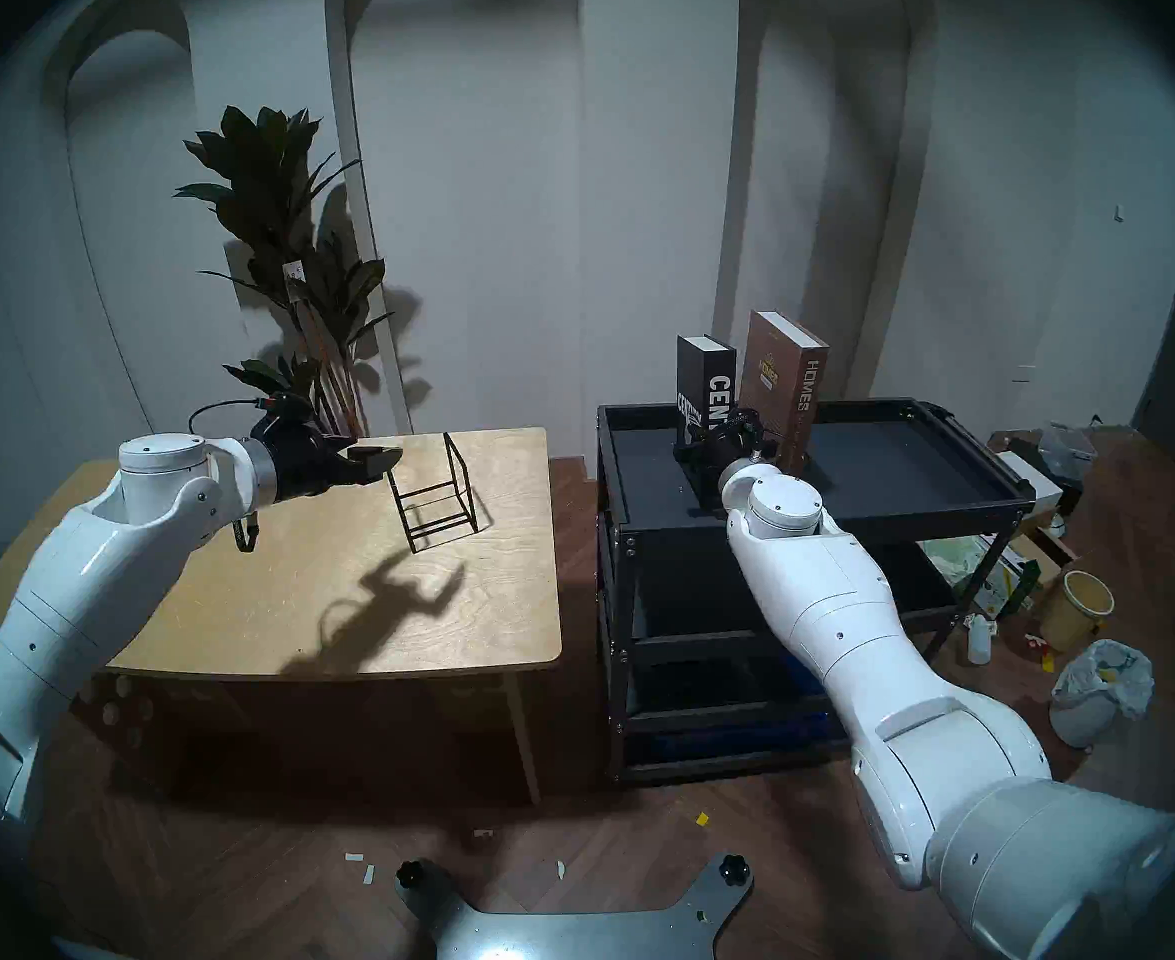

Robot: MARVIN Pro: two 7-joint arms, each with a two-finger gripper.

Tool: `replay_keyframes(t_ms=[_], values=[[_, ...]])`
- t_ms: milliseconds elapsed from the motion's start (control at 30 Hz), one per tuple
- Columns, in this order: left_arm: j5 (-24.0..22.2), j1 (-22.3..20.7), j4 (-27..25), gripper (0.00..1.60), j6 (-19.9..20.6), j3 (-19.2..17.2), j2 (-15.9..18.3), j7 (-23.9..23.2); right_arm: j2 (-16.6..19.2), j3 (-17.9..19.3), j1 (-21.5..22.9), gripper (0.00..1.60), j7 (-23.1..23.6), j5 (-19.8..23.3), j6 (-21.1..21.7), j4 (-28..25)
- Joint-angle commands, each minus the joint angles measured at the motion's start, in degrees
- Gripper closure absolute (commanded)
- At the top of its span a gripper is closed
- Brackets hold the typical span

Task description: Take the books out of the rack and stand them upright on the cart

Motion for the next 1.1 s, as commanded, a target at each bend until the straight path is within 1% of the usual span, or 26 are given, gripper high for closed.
replay_keyframes(t_ms=[0,167,200,233,300,333,367,433,500,633,767,800,900,1067], values=[[-0.09,-1.4,-0.69,0.0,0.15,-0.86,0.4,-0.06,-0.11,-0.17,0.22,0.93,-1.22,-0.61,0.45,-0.9],[-0.24,-1.14,-0.78,0.0,0.19,-0.97,0.54,0.02,-0.1,-0.38,-0.02,0.89,-1.65,-0.76,0.51,-0.88],[-0.27,-1.09,-0.81,0.0,0.2,-0.99,0.56,0.05,-0.09,-0.41,-0.1,0.6,-1.67,-0.74,0.47,-0.88],[-0.34,-0.94,-0.91,0.0,0.15,-1.07,0.65,0.05,-0.08,-0.42,-0.19,0.48,-1.72,-0.73,0.54,-0.94],[-0.45,-0.72,-1.12,0.0,0.17,-1.19,0.76,0.18,-0.04,-0.47,-0.36,0.44,-1.85,-0.74,0.51,-0.96],[-0.51,-0.6,-1.24,0.0,0.17,-1.24,0.82,0.24,-0.02,-0.47,-0.43,0.22,-1.89,-0.74,0.47,-0.92],[-0.6,-0.49,-1.37,0.0,0.2,-1.3,0.88,0.34,-0.02,-0.45,-0.49,0.12,-1.99,-0.76,0.46,-0.91],[-0.7,-0.29,-1.53,0.0,0.18,-1.32,0.98,0.48,-0.03,-0.37,-0.66,0.24,-2.26,-0.75,0.6,-1.08],[-0.84,-0.18,-1.62,0.0,0.17,-1.31,1.04,0.61,0.07,-0.31,-0.9,0.31,-2.35,-0.74,0.64,-1.3],[-1.04,0.03,-1.88,0.0,0.03,-1.16,1.18,0.92,0.33,-0.08,-1.51,0.26,-2.58,-0.78,0.7,-2.09],[-1.31,0.22,-2.36,0.0,-0.01,-1.04,1.28,1.35,0.81,0.27,-2.72,0.14,-2.72,-0.57,0.95,-4.11],[-1.4,0.26,-2.53,0.0,0.02,-1.02,1.32,1.46,0.97,0.36,-3.09,0.0,-2.72,-0.48,1.0,-4.81],[-1.56,0.29,-2.86,0.0,0.08,-0.92,1.43,1.71,1.23,0.97,-4.46,0.0,-3.54,-0.08,0.94,-7.43],[-1.74,0.26,-3.45,0.0,0.45,-0.82,1.46,3.13,1.71,1.35,-6.41,0.0,-3.53,0.63,0.51,-11.01]])
